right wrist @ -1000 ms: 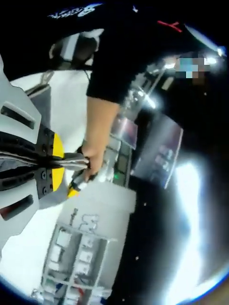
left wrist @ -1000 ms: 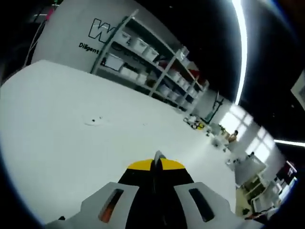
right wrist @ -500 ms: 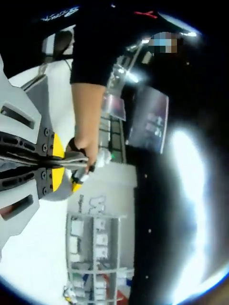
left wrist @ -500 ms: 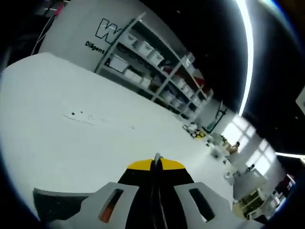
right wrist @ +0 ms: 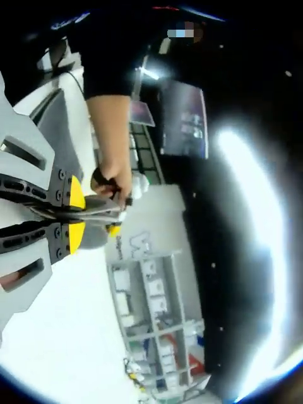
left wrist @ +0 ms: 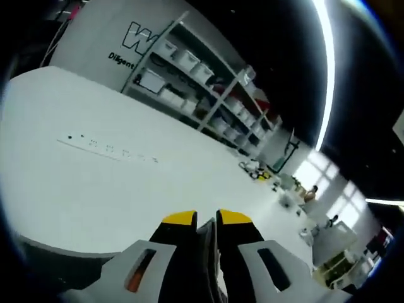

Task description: Open the folded towel by lifting each exposed corner and separating the folded layers until the towel lies flat within the target outline without major curled edges

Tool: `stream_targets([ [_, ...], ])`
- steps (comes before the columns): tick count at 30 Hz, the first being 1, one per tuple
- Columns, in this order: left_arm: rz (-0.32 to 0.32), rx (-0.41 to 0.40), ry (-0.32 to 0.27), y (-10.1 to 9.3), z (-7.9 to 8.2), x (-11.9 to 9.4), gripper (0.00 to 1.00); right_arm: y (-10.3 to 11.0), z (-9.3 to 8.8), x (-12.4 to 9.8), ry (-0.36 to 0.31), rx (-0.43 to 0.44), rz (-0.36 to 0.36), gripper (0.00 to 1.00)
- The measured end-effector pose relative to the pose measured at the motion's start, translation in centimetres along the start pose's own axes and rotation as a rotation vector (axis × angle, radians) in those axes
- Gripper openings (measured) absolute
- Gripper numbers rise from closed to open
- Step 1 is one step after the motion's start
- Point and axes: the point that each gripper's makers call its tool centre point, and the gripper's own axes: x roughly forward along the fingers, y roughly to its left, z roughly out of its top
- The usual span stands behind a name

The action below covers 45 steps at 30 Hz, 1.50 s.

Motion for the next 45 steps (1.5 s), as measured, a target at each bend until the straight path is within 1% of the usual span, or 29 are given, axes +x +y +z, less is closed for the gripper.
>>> stream_targets([
  [2,-0.023,-0.006,0.005,-0.4,-0.3,0.3,0.2,-0.6,-0.2,-0.1,0.004,-0.002,-0.023,0.0],
  [7,-0.011,0.009,0.014,0.1,-0.8,0.6,0.2,-1.5,-0.2,-0.6,0.01,-0.002,-0.043,0.0],
  [9,-0.011,0.017,0.022,0.3,-0.9,0.5,0.2,-2.0,-0.6,-1.0,0.018,0.006,-0.069,0.0],
  [14,-0.006,0.049,0.024,0.4,-0.8,0.2,0.2,-3.1,-1.7,-2.2,0.045,0.07,-0.138,0.0],
  [16,-0.011,0.066,0.026,0.2,-0.7,-0.1,0.2,-3.4,-1.8,-2.7,0.048,0.082,-0.153,0.02],
  [19,-0.025,0.087,0.039,-0.1,-0.9,-0.3,0.2,-4.1,-1.8,-3.1,0.056,0.074,-0.164,0.06],
  [21,-0.026,0.103,0.046,-0.2,-1.0,-0.5,0.2,-4.6,-1.6,-3.4,0.06,0.069,-0.174,0.07],
  [25,-0.034,0.121,0.047,-0.6,-0.8,-0.9,0.2,-5.6,-1.3,-3.7,0.063,0.066,-0.196,0.15],
  [28,-0.04,0.165,0.063,-0.9,-1.1,-1.3,0.2,-6.6,-1.0,-4.1,0.057,0.053,-0.235,0.2],
  [29,-0.029,0.229,0.084,-0.8,-1.4,-1.7,0.21,-7.1,-0.6,-4.3,0.034,0.028,-0.243,0.22],
  [30,-0.024,0.252,0.089,-0.8,-1.5,-1.9,0.22,-7.5,-0.3,-4.4,0.028,-0.001,-0.258,0.24],
  [31,-0.022,0.388,0.1,-1.0,-1.9,-2.6,0.25,-7.9,-0.1,-4.6,0.032,-0.027,-0.267,0.27],
  [32,-0.036,0.486,0.118,-1.3,-2.6,-3.2,0.29,-8.2,0.3,-4.7,0.023,-0.038,-0.274,0.28],
  [33,-0.046,0.563,0.146,-1.4,-3.3,-3.8,0.34,-8.4,0.6,-4.7,0.018,-0.052,-0.28,0.3],
  [34,-0.046,0.617,0.166,-1.4,-4.0,-4.4,0.43,-8.6,0.7,-4.7,0.019,-0.065,-0.282,0.33],
  [35,-0.039,0.657,0.175,-1.3,-4.4,-5.1,0.5,-8.8,0.8,-4.5,0.029,-0.086,-0.278,0.38],
  [36,-0.031,0.685,0.175,-1.2,-4.7,-5.7,0.58,-8.9,0.9,-4.3,0.036,-0.094,-0.276,0.43],
  [37,-0.036,0.716,0.174,-1.3,-5.0,-6.4,0.68,-9.0,1.0,-4.1,0.043,-0.1,-0.269,0.53],
  [38,-0.048,0.741,0.162,-1.7,-5.2,-7.1,0.75,-8.6,0.7,-3.6,0.075,-0.127,-0.227,0.64],
  [39,-0.055,0.746,0.152,-1.9,-5.4,-7.8,0.81,-8.2,0.6,-3.2,0.099,-0.159,-0.191,0.86],
  [40,-0.056,0.744,0.15,-2.1,-5.8,-8.7,0.85,-7.5,0.2,-2.4,0.135,-0.198,-0.132,1.0],
  [41,-0.061,0.745,0.147,-2.3,-6.1,-9.5,0.88,-7.1,0.0,-2.3,0.165,-0.204,-0.09,0.93],
  [42,-0.062,0.742,0.144,-2.5,-6.4,-10.2,0.92,-6.7,0.2,-2.2,0.17,-0.205,-0.053,0.94],
  [43,-0.061,0.741,0.143,-2.6,-6.6,-10.6,0.94,-6.3,0.4,-2.0,0.165,-0.186,-0.02,1.0],
  [44,-0.059,0.748,0.14,-2.8,-7.0,-11.2,0.96,-6.9,1.1,-1.8,0.163,-0.167,-0.038,0.99],
  [45,-0.057,0.762,0.137,-2.9,-7.1,-11.5,0.97,-7.0,1.6,-1.8,0.161,-0.164,-0.037,0.99],
])
